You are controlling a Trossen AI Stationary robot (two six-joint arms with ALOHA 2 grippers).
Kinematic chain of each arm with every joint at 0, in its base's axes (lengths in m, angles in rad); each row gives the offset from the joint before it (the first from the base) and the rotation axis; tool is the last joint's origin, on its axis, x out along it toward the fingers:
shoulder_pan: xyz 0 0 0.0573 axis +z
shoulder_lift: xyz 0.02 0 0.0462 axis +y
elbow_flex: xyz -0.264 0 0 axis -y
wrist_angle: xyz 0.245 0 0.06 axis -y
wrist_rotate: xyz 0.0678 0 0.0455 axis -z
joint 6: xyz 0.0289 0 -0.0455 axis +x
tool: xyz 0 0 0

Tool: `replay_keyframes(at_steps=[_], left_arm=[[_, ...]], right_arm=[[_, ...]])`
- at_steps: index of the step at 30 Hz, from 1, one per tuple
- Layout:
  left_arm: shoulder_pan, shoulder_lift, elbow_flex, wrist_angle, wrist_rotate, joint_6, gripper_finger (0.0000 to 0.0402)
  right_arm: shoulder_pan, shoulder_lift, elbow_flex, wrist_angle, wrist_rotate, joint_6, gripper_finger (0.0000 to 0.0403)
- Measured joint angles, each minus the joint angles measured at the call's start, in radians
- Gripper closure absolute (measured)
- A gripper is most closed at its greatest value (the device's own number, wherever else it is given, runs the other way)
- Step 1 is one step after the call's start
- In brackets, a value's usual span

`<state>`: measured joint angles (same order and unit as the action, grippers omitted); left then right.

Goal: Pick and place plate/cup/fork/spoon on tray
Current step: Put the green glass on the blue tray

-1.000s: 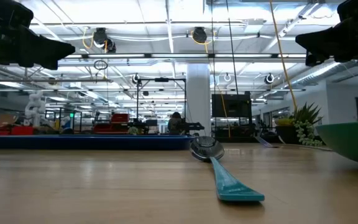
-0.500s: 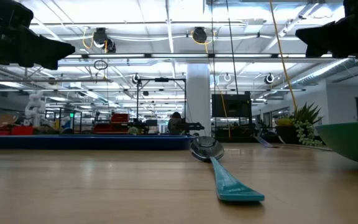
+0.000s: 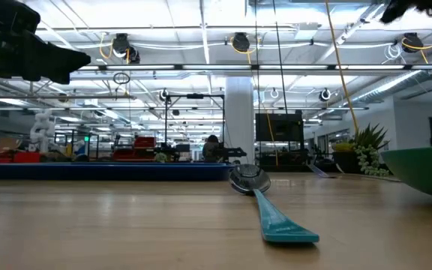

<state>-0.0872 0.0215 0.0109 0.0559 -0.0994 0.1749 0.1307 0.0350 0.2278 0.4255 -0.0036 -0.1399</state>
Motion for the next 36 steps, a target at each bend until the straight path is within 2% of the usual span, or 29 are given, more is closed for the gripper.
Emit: replay_keyframes(at_steps=[11, 16, 26, 31, 36], left_arm=[[0.0, 0.0, 0.0, 0.0, 0.0, 0.0, 0.0337], [0.0, 0.0, 0.0, 0.0, 0.0, 0.0, 0.0337], [0.0, 0.0, 0.0, 0.0, 0.0, 0.0, 0.0337], [0.0, 0.0, 0.0, 0.0, 0.0, 0.0, 0.0337], [0.0, 0.0, 0.0, 0.0, 0.0, 0.0, 0.0337]], right_arm=[[0.0, 0.271, 0.412, -0.343, 0.01, 0.027, 0.0403], [0.0, 0.403, 0.594, -0.475, 0.058, 0.068, 0.0403], [0.0, 0.647, 0.923, -0.687, 0.06, 0.022, 0.0403], [0.0, 0.76, 1.108, -0.837, 0.11, 0.022, 0.0403], [0.0, 0.854, 1.25, -0.963, 0.111, 0.113, 0.0403]])
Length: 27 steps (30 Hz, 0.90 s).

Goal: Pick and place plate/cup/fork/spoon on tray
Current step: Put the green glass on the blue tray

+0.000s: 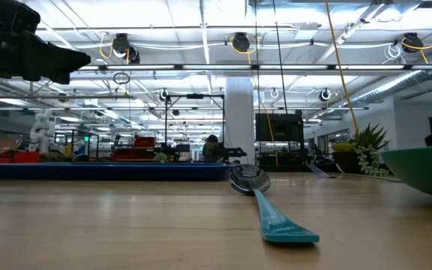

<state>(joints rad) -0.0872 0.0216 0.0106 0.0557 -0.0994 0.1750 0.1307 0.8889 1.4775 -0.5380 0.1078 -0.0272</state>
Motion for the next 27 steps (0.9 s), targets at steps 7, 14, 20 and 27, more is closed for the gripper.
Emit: replay_keyframes(at_steps=[7, 14, 20, 27], left_arm=[[0.0, 0.0, 0.0, 0.002, 0.0, 0.044, 0.0337], [0.0, 0.0, 0.0, 0.002, 0.0, 0.036, 0.0337], [0.0, 0.0, 0.0, 0.028, 0.0, 0.028, 0.0337], [0.0, 0.0, 0.0, 0.07, 0.0, 0.025, 0.0337]], right_arm=[[0.0, 0.101, 0.109, -0.11, -0.002, 0.068, 0.0403], [0.0, 0.193, 0.152, -0.19, -0.003, 0.067, 0.0403], [0.0, 0.241, 0.152, -0.239, -0.003, 0.045, 0.0403], [0.0, 0.281, 0.152, -0.27, -0.002, 0.049, 0.0403]])
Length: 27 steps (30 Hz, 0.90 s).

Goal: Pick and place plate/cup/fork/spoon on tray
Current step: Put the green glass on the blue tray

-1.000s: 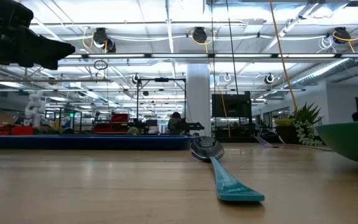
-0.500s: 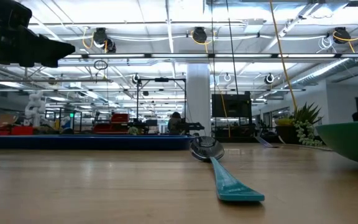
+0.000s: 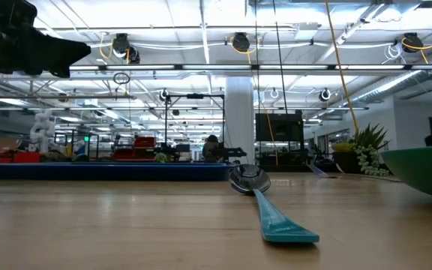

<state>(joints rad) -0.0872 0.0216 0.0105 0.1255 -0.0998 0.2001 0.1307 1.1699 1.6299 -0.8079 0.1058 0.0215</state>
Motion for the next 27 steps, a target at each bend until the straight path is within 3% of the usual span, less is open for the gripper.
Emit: replay_keyframes(at_steps=[5, 11, 15, 20, 27], left_arm=[[0.0, 0.0, 0.0, 0.012, 0.0, -0.022, 0.0337], [0.0, 0.009, 0.036, 0.042, 0.001, -0.238, 0.0337], [-0.001, 0.063, 0.146, -0.036, 0.005, -0.291, 0.0337], [-0.001, 0.167, 0.296, -0.016, 0.113, -0.262, 0.0337], [-0.027, 0.384, 0.583, -0.144, 0.174, -0.267, 0.0337]], right_arm=[[0.0, 0.03, 0.0, -0.005, 0.001, -0.002, 0.0403], [0.0, 0.055, 0.0, -0.005, 0.002, 0.001, 0.0403], [0.0, 0.053, -0.053, 0.035, 0.002, 0.034, 0.0403], [0.017, 0.032, -0.187, 0.125, 0.0, 0.12, 0.0403], [0.072, 0.024, -0.352, 0.288, -0.002, 0.15, 0.0403]])
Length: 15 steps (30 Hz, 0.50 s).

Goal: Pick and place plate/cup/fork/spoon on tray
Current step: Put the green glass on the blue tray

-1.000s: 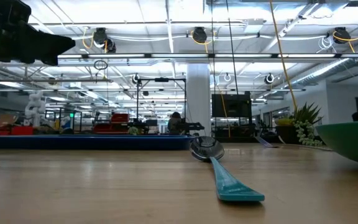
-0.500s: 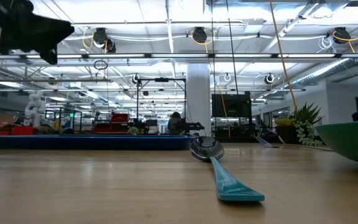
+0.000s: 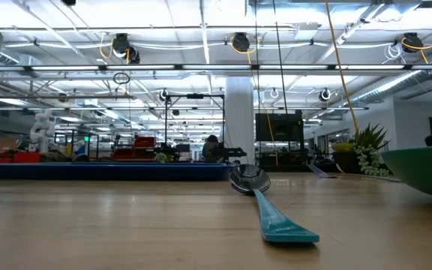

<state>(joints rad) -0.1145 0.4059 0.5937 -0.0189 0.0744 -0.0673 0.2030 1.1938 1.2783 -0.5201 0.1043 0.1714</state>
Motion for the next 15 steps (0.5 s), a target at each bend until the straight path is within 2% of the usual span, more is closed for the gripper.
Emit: replay_keyframes(at_steps=[5, 8, 15], left_arm=[[-0.052, 0.186, 0.235, -0.182, 0.015, 0.009, 0.0337], [-0.095, 0.293, 0.365, -0.304, 0.015, 0.002, 0.0337], [-0.244, 0.496, 0.573, -0.492, 0.057, -0.038, 0.0337]], right_arm=[[0.02, -0.001, -0.065, 0.053, 0.008, 0.002, 0.0403], [0.033, -0.001, -0.1, 0.054, 0.06, 0.025, 0.0403], [0.039, -0.001, -0.145, 0.063, 0.078, 0.058, 0.0403]])
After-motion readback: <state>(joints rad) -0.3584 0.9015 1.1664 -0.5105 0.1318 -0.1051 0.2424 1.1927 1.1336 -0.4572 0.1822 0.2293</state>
